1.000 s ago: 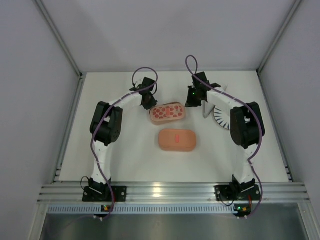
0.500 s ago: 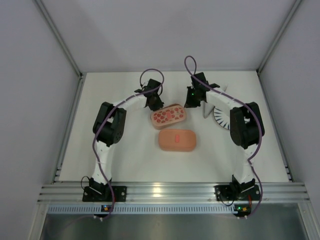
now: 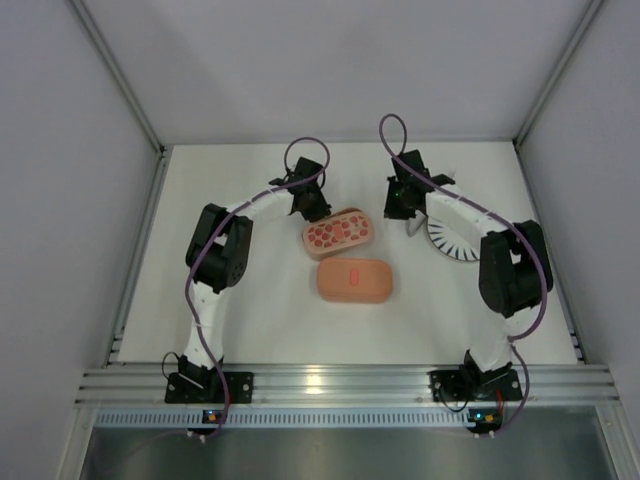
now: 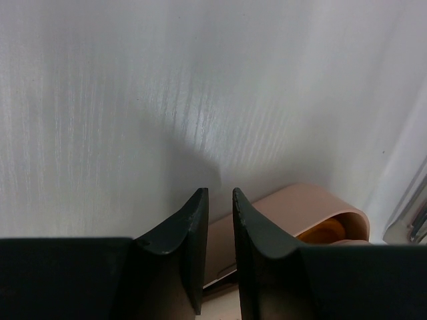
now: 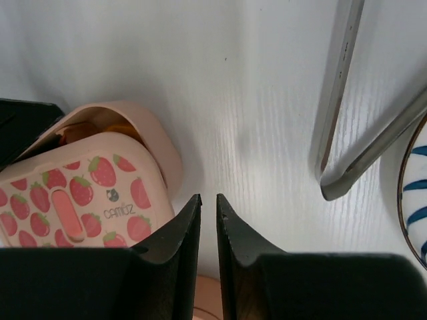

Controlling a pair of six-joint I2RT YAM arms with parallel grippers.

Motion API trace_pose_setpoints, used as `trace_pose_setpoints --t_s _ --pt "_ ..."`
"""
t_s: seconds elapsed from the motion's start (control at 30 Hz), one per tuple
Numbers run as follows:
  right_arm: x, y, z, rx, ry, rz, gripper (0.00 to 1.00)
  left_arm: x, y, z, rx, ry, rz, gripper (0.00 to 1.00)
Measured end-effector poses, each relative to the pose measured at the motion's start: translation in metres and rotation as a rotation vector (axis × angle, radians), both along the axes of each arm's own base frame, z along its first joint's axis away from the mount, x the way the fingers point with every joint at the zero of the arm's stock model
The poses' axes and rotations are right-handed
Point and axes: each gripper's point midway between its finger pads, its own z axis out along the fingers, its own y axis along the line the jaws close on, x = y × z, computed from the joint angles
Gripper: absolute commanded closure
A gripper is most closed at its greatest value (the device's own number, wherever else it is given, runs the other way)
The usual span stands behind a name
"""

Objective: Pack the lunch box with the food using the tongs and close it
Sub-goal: Close the box lid on the packing box.

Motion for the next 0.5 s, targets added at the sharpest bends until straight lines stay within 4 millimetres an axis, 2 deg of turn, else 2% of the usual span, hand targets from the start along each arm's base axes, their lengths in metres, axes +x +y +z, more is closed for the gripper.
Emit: trace_pose_setpoints --t_s 0.13,0.2,0.3,0.5 --pt "-0.009 0.000 0.026 0.007 -0.057 0.017 0.86 0.000 -0.004 0.002 -0.017 -0.002 -0.014 0.73" --pt "-0.018 0.003 0.029 0.006 -0.063 0.037 0.86 0.000 -0.006 0.002 -0.023 -0.002 -0.021 0.73" --pt "-0.037 0.010 0.022 0.006 -0.041 0.072 0.86 0.001 -0.011 0.001 -0.032 -0.003 -0.034 0.73" --pt "-0.076 0.029 -0.005 -0.011 0.036 0.158 0.86 -0.001 -0.021 -0.002 -0.052 0.000 -0.063 0.73"
